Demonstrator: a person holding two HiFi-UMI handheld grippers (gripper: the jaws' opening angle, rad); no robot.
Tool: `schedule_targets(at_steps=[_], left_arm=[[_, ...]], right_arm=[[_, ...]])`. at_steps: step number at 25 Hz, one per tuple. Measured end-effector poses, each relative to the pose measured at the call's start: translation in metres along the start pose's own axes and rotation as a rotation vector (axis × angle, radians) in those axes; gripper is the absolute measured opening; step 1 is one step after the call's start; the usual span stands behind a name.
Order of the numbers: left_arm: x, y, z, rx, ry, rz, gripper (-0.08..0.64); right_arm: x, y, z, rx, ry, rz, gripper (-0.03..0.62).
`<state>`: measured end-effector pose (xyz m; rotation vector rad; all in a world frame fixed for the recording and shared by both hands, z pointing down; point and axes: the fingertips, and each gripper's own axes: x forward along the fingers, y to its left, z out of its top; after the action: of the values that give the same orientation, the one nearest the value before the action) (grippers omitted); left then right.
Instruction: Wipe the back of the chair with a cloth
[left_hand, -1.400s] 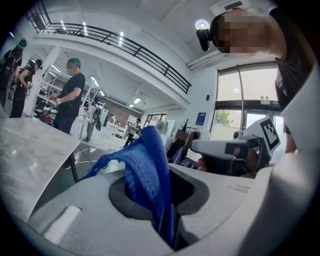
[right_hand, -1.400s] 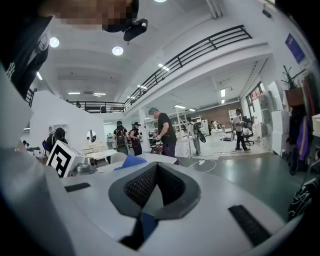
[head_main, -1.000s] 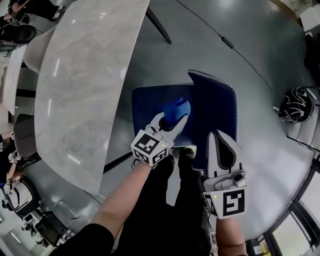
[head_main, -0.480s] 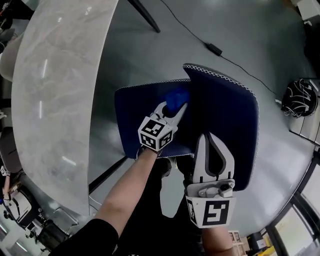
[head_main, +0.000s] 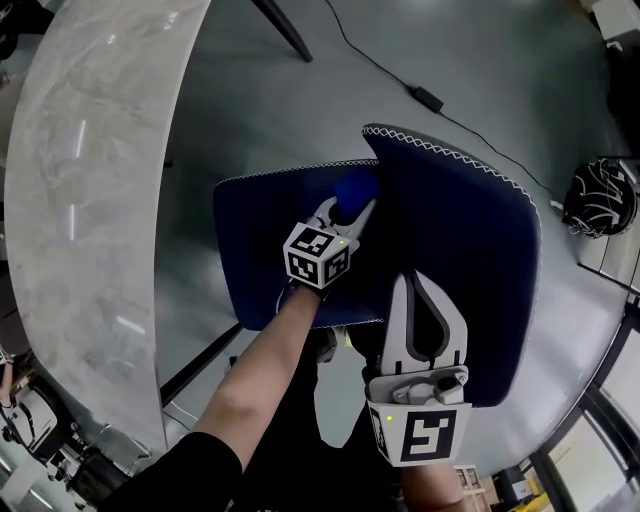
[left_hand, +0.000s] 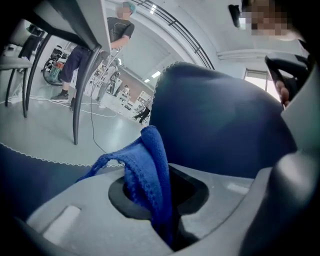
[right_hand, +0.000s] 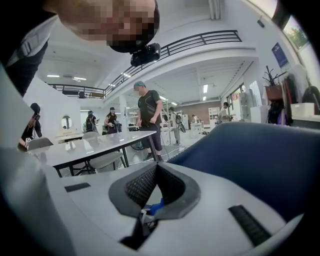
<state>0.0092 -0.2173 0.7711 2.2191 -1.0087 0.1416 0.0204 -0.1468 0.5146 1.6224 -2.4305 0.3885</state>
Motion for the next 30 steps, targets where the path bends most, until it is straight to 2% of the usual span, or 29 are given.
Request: schedule_targets(at_steps=[4, 10, 17, 30], left_arm=[[0.013, -0.008, 0.001, -0.085, -0.023, -0.035, 0.064], [0.009, -0.03, 0.019, -0.179, -0.049, -0.032, 0.064], [-0.015, -0.072, 0.055, -0.225, -0.087, -0.055, 0.064], [-0.04, -0.162, 0.123, -0.327, -0.163, -0.167, 0.064]], right_arm=[[-0.003, -0.004, 0.0, -0.004, -0.004, -0.001, 0.012], [-0.016, -0.013, 0.015, 0.025, -0.01, -0.012, 0.012], [-0.044, -0.009, 0.049, 0.05, -0.015, -0.004, 0.012], [-0.086, -0.018, 0.113, 0.068, -0.03, -0.013, 0.012]])
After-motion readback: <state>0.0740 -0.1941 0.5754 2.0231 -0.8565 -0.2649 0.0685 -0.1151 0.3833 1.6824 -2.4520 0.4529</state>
